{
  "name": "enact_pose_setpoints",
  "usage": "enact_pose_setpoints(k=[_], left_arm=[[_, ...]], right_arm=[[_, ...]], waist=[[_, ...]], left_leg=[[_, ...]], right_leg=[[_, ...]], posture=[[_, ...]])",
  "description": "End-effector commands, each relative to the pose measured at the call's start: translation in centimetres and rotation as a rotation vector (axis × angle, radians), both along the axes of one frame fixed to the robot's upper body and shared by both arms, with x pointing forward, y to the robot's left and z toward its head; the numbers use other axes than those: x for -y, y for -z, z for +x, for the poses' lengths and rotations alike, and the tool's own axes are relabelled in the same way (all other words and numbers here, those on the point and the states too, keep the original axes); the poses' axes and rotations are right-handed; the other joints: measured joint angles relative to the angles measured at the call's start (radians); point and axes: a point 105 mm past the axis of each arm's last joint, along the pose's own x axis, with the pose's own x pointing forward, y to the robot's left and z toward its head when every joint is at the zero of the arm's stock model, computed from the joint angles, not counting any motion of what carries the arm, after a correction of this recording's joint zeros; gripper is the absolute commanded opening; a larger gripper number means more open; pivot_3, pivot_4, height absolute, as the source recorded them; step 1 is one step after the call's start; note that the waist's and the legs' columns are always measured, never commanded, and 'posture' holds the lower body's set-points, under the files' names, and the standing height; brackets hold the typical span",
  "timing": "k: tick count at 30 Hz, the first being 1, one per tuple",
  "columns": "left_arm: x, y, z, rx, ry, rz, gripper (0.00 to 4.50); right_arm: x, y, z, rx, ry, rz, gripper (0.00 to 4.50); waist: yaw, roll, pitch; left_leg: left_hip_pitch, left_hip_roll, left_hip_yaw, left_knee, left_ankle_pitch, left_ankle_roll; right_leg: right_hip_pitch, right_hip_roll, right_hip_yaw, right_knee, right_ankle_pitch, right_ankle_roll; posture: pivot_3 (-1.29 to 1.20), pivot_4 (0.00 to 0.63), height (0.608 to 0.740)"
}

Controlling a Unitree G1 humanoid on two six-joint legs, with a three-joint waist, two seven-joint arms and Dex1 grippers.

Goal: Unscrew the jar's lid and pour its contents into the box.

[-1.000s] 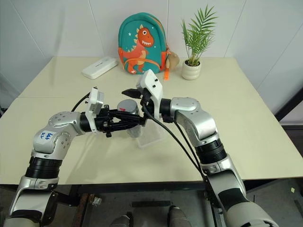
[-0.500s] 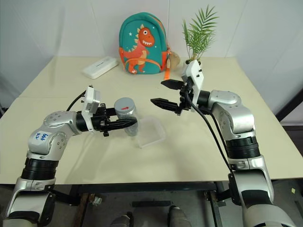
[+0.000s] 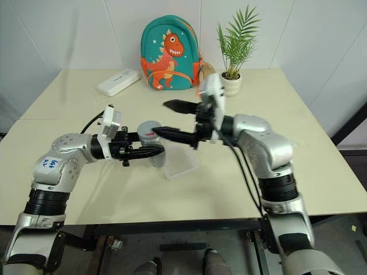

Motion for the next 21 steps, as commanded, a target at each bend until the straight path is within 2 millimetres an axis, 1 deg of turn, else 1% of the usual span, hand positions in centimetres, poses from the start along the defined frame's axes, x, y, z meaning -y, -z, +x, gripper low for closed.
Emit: enact_pose_setpoints(k=[1,4,7,17,21], left_arm=[[0.0,-1.1,-0.1,0.038,0.013,-0.02,1.96],[0.1,-0.8,-0.1,0.025,0.018,-0.016,1.96],[0.1,-0.8,-0.1,0.025,0.021,-0.017,1.96],[0.3,-1.0,0.0,0.033,0.023,-0.023,1.96],[0.4,-1.1,0.0,0.036,0.027,-0.026,1.96]], right_arm=[[-0.9,-1.5,-0.6,0.063,0.006,0.014,4.47],[-1.9,-1.1,-0.2,0.07,0.019,0.001,4.47],[-2.2,-1.1,0.2,0.075,0.03,-0.005,4.47],[-2.4,0.0,0.8,0.072,0.04,-0.058,4.47],[-1.8,0.3,2.0,0.075,0.086,-0.078,4.47]], waist=[[0.004,0.0,0.0],[0.005,0.0,0.0],[0.004,0.0,0.0],[0.004,0.0,0.0],[0.004,0.0,0.0]], left_leg=[[0.0,0.0,0.0,0.0,0.0,0.0],[0.0,0.0,0.0,0.0,0.0,0.0],[0.0,0.0,0.0,0.0,0.0,0.0],[0.0,0.0,0.0,0.0,0.0,0.0],[0.0,0.0,0.0,0.0,0.0,0.0]], right_leg=[[0.0,0.0,0.0,0.0,0.0,0.0],[0.0,0.0,0.0,0.0,0.0,0.0],[0.0,0.0,0.0,0.0,0.0,0.0],[0.0,0.0,0.0,0.0,0.0,0.001],[0.0,0.0,0.0,0.0,0.0,0.001]], posture=[[0.0,0.15,0.74],[0.0,0.15,0.74],[0.0,0.15,0.74],[0.0,0.15,0.74],[0.0,0.15,0.74]])
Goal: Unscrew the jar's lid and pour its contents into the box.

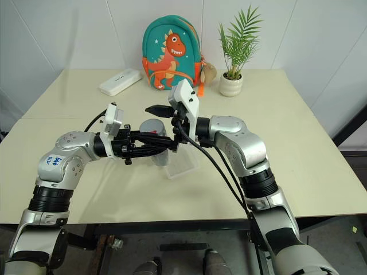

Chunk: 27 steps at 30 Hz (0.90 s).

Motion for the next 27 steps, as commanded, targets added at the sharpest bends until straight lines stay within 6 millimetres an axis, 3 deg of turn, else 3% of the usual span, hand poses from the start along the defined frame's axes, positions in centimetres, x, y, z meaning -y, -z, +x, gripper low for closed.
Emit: enact_pose_setpoints(k=[1,7,17,23,27], left_arm=[[0.3,-1.2,-0.2,0.053,0.018,-0.013,1.96],[0.5,-1.3,-0.3,0.054,0.022,-0.017,1.96],[0.3,-1.1,-0.2,0.053,0.005,-0.016,1.96],[0.0,-1.1,-0.3,0.051,-0.005,-0.017,1.96],[-0.3,-1.0,-0.3,0.048,-0.014,-0.011,1.96]], right_arm=[[0.3,-1.0,0.3,0.068,0.015,-0.011,4.47],[2.0,-1.0,1.6,0.068,0.063,-0.023,4.47],[7.2,-2.3,3.4,0.021,0.166,0.027,4.47],[10.4,-2.3,3.3,-0.027,0.202,0.039,4.47],[10.9,-2.4,2.5,-0.046,0.176,0.039,4.47]], waist=[[0.0,0.0,0.0],[-0.001,0.0,0.0],[-0.001,0.0,0.0],[0.007,0.0,0.0],[-0.007,0.0,0.0]], left_leg=[[0.0,0.0,0.0,0.0,0.0,0.0],[0.0,0.0,0.0,0.0,0.0,0.0],[0.0,0.0,0.0,0.0,0.0,0.0],[-0.001,0.0,0.001,0.001,0.0,0.0],[0.001,0.0,0.003,0.0,0.0,0.0]], right_leg=[[0.0,0.0,0.0,0.0,0.0,0.0],[0.0,0.0,0.0,0.0,0.0,0.0],[0.0,0.0,0.0,0.0,0.0,0.0],[0.0,0.0,0.001,-0.001,0.0,0.0],[0.0,0.0,0.003,0.0,0.0,0.001]], posture=[[0.0,0.15,0.74],[0.0,0.15,0.74],[0.0,0.15,0.74],[0.0,0.15,0.74],[0.0,0.15,0.74]])
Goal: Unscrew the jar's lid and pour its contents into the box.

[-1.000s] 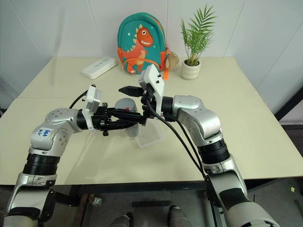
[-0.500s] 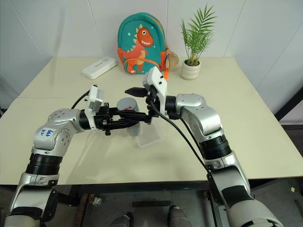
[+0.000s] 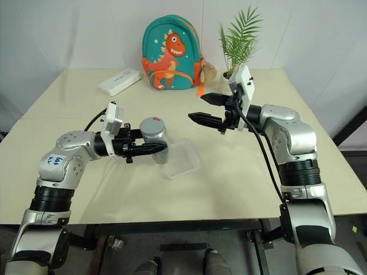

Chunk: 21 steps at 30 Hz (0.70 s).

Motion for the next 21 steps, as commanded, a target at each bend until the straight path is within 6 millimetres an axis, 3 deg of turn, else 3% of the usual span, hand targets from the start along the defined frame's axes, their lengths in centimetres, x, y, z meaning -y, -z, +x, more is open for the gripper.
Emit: enact_pose_setpoints(k=[1,3,8,14,21], left_arm=[[-0.5,-0.9,-0.5,0.039,0.004,-0.008,1.96],[-0.5,-0.9,-0.5,0.04,0.0,-0.007,1.96],[-0.4,-0.8,-0.4,0.039,0.0,-0.007,1.96],[0.0,-0.8,-0.3,0.041,0.007,-0.013,1.96],[0.1,-0.8,-0.3,0.045,0.013,-0.016,1.96]], right_arm=[[-0.3,-2.0,-1.8,0.046,-0.075,0.045,4.47],[-1.4,-2.5,-2.8,0.053,-0.127,0.065,4.47],[-6.6,-2.7,-5.2,0.077,-0.254,0.062,4.47],[-10.8,-2.4,-6.2,0.094,-0.298,0.041,4.47],[-12.4,-1.2,-5.5,0.126,-0.269,-0.024,4.47]], waist=[[-0.004,0.001,0.0],[-0.009,0.002,0.001],[-0.023,0.002,0.001],[-0.019,0.002,0.001],[-0.018,0.002,0.001]], left_leg=[[0.0,0.0,0.0,0.0,0.0,0.0],[0.0,0.0,0.0,0.0,0.0,0.0],[0.0,0.0,0.001,0.002,0.0,0.0],[-0.001,0.0,0.002,0.005,0.0,0.0],[-0.001,0.0,0.003,0.006,0.0,0.0]], right_leg=[[0.0,0.0,0.0,0.0,0.0,0.0],[0.0,0.0,0.001,0.001,0.0,0.001],[0.0,0.001,0.003,0.001,0.001,0.002],[0.0,0.001,0.005,0.001,0.002,0.003],[0.0,0.001,0.006,0.001,0.002,0.004]], posture=[[0.0,0.15,0.74],[0.0,0.15,0.74],[0.0,0.15,0.74],[0.0,0.15,0.74],[0.0,0.15,0.74]])
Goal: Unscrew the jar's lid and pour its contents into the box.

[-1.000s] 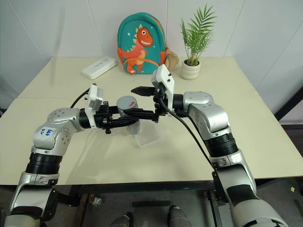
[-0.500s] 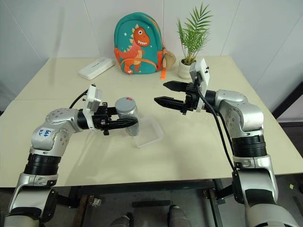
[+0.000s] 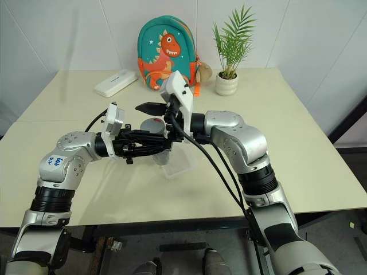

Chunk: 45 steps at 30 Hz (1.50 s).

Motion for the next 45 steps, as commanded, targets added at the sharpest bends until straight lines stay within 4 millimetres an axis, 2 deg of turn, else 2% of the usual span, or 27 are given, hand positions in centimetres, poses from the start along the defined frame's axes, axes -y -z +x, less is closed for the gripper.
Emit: enact_pose_setpoints(k=[1,8,12,22,34,45], left_arm=[[0.1,-1.0,-0.3,0.05,0.012,-0.013,1.96],[0.0,-1.1,-0.3,0.053,0.013,-0.01,1.96],[0.1,-1.1,-0.4,0.052,0.018,-0.009,1.96],[0.0,-1.1,-0.4,0.051,0.013,-0.005,1.96],[0.0,-1.1,-0.3,0.054,0.008,-0.01,1.96],[-0.1,-1.0,-0.3,0.051,0.004,-0.014,1.96]], right_arm=[[-0.2,-0.7,-0.1,0.069,0.007,0.0,4.47],[0.4,-0.5,0.9,0.08,0.048,-0.002,4.47],[1.5,-0.5,1.8,0.087,0.091,-0.01,4.47],[4.2,-0.8,2.6,0.08,0.134,-0.003,4.47],[4.6,-0.8,1.6,0.056,0.076,0.003,4.47],[5.5,-0.7,2.2,0.045,0.106,-0.007,4.47]], waist=[[0.0,0.0,0.0],[-0.002,0.0,0.0],[-0.001,0.0,0.0],[-0.002,0.0,0.0],[-0.002,0.0,0.0],[-0.002,0.0,0.0]], left_leg=[[0.0,0.0,0.0,0.0,0.0,0.0],[0.0,0.0,0.0,0.0,0.0,0.0],[0.0,0.0,0.0,0.0,0.0,0.0],[0.0,0.0,0.001,0.0,0.0,0.0],[0.0,0.0,0.001,0.0,0.0,0.0],[0.0,0.0,0.001,0.0,0.0,0.0]], right_leg=[[0.0,0.0,0.0,0.0,0.0,0.0],[0.0,0.0,0.0,0.0,0.0,0.0],[0.0,0.0,0.0,0.0,0.0,0.0],[0.0,0.0,0.001,0.0,0.0,0.0],[0.0,0.0,0.001,0.0,0.0,0.0],[0.0,0.0,0.001,-0.001,0.0,0.0]], posture=[[0.0,0.15,0.74],[0.0,0.15,0.74],[0.0,0.15,0.74],[0.0,0.15,0.74],[0.0,0.15,0.74],[0.0,0.15,0.74]])
